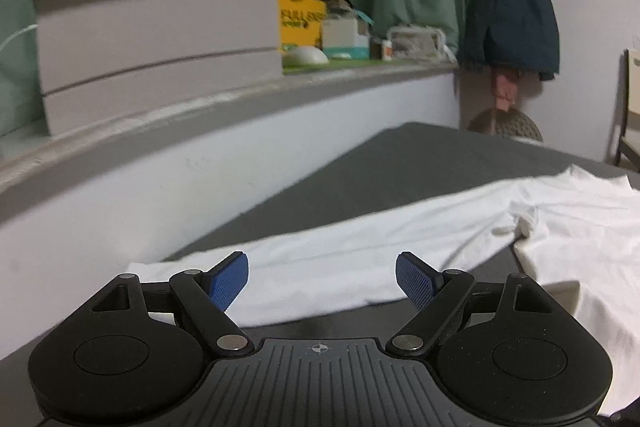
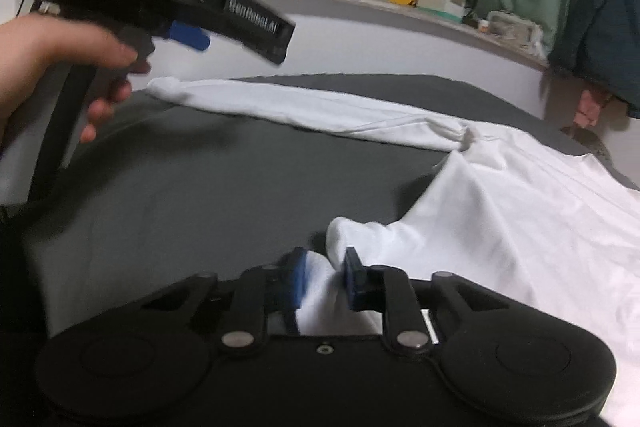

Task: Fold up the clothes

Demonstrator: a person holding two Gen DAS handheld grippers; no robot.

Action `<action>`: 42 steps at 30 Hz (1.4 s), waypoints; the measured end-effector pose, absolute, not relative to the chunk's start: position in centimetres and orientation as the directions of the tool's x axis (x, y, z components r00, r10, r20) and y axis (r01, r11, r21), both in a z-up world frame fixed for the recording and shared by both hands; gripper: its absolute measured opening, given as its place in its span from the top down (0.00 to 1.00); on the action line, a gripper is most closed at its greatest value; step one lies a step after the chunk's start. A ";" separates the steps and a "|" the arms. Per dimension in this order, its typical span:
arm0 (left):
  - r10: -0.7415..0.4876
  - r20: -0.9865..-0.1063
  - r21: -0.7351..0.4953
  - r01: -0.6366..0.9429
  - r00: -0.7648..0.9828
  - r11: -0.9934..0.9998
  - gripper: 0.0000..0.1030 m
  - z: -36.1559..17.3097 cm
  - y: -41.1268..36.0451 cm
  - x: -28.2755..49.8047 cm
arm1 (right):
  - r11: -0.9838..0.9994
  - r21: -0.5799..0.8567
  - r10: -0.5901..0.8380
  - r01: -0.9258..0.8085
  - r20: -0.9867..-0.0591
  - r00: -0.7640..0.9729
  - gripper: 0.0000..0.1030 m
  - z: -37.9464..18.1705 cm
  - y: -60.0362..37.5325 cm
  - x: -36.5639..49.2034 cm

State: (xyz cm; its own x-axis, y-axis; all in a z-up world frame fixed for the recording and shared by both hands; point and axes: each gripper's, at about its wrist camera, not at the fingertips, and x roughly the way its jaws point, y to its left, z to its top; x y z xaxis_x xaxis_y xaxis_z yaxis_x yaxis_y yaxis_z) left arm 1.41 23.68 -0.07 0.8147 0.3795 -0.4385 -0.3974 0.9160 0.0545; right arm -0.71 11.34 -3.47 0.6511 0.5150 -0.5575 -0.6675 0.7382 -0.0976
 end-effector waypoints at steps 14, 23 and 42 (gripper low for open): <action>0.274 -0.462 -0.079 -0.347 0.844 0.935 0.18 -1.2 24.1 1.7 | 0.655 -0.066 0.618 -0.753 -0.528 0.583 0.85 -0.7 10.3 -5.3; 0.158 -0.486 -0.248 -0.309 0.859 0.918 0.18 -2.2 25.3 1.8 | 0.599 -0.045 0.632 -0.799 -0.587 0.506 0.85 -1.3 10.4 -5.4; -0.162 -0.583 -0.627 -0.314 0.796 0.713 0.00 -2.6 22.8 13.6 | 0.584 0.020 0.646 -0.812 -0.616 0.450 0.73 -3.0 9.8 -5.4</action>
State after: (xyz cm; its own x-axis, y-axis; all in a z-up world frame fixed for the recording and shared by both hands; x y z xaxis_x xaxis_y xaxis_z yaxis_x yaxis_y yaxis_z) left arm 13.62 22.82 -2.61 0.7963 -0.1618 -0.5828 -0.3136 0.7135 -0.6266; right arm -5.36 9.78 -2.96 0.4499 0.6464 -0.6162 -0.8116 0.5839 0.0199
